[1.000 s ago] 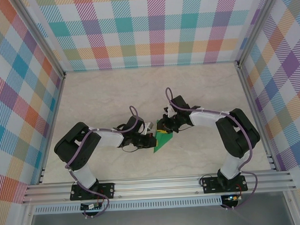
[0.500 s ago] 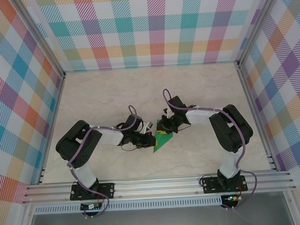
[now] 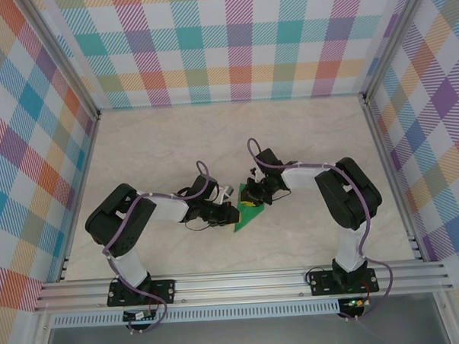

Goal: Fold a paper plane with a square sheet of paper (pick it up from the middle)
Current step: Fourth fold the wing at the center of the table.

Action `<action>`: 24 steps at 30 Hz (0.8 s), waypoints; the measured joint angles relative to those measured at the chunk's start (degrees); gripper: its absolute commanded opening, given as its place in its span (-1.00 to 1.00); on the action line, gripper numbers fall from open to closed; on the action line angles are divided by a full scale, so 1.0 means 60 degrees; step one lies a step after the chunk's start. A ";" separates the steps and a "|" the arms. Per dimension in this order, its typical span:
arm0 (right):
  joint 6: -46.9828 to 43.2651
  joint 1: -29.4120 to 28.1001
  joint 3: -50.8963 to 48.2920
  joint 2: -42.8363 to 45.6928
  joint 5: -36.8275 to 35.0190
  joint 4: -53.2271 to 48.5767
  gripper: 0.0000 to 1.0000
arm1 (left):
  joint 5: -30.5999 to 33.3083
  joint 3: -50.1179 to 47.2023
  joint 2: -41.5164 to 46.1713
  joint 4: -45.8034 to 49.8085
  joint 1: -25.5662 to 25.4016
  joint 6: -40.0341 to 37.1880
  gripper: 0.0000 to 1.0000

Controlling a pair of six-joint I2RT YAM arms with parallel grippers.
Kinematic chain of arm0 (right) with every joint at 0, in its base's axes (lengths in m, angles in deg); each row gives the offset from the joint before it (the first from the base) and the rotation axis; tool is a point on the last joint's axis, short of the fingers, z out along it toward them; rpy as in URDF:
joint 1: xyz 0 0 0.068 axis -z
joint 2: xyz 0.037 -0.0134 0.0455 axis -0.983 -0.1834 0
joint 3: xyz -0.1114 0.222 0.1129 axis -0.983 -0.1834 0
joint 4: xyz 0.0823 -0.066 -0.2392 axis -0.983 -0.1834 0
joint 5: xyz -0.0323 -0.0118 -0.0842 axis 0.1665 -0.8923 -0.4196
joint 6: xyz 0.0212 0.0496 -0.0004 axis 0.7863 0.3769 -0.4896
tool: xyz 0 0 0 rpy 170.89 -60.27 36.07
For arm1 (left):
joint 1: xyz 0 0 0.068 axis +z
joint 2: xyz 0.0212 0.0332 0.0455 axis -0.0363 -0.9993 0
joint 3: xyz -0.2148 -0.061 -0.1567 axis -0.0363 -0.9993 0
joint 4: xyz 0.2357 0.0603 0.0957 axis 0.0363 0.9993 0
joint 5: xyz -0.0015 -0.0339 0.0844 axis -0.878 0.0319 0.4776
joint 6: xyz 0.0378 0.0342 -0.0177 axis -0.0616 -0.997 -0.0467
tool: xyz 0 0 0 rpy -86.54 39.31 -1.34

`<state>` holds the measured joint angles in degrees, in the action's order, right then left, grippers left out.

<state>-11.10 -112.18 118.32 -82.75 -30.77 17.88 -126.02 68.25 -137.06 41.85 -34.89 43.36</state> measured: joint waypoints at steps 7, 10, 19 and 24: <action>-0.0051 0.0000 0.0018 -0.0047 0.0095 -0.0022 -0.73 | 0.0018 -0.0011 0.0000 0.0022 0.0004 0.0160 -1.00; -0.0076 0.0011 0.0022 -0.0084 0.0164 -0.0022 -0.73 | 0.0022 -0.0036 0.0000 -0.0007 0.0004 0.0186 -0.96; -0.0142 0.0011 0.0022 -0.0113 0.0233 0.0000 -0.74 | 0.0171 -0.0459 0.0375 -0.0135 0.0007 0.0353 -0.82; -0.0142 0.0011 0.0025 -0.0127 0.0251 0.0004 -0.74 | 0.0222 -0.0514 0.0499 -0.0084 0.0007 0.0412 -0.97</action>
<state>-11.95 -112.12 118.47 -83.52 -29.26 17.90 -124.69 65.17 -134.06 41.35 -34.85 45.83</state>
